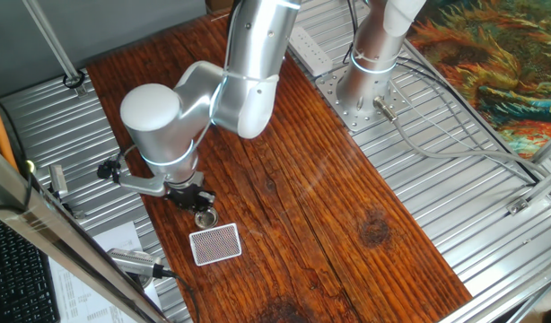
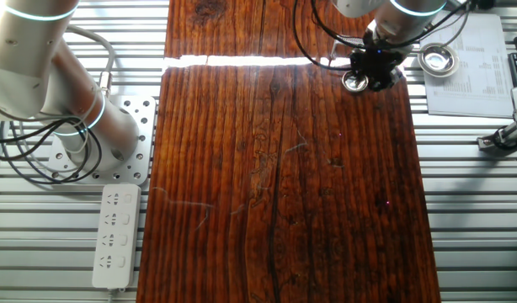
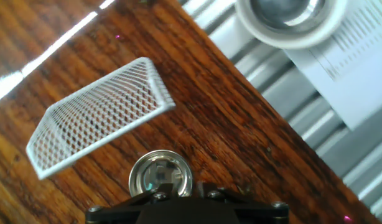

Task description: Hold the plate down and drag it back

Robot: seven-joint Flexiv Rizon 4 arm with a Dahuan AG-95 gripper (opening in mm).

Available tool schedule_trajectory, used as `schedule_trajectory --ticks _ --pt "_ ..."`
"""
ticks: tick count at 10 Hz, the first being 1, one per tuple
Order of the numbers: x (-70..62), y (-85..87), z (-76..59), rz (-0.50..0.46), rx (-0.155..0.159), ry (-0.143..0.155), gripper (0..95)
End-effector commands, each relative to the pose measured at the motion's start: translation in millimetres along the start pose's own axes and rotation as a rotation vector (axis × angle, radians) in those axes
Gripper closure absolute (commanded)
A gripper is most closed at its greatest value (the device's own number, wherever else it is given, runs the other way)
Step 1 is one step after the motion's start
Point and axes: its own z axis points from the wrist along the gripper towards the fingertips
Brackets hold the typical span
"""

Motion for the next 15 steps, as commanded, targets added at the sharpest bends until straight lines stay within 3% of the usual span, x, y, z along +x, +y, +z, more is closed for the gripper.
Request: schedule_trajectory --ticks 1,5,13,14,15 --pt "2.9 -3.2 -0.6 0.119 -0.007 -0.007 76.0" --pt "9.3 0.6 5.6 0.280 -0.021 -0.012 76.0" --pt "5.2 7.4 10.4 0.285 -0.028 -0.023 76.0" --pt "5.2 7.4 10.4 0.286 -0.026 -0.021 95.0" --pt "5.3 7.5 10.4 0.288 -0.024 -0.019 95.0"
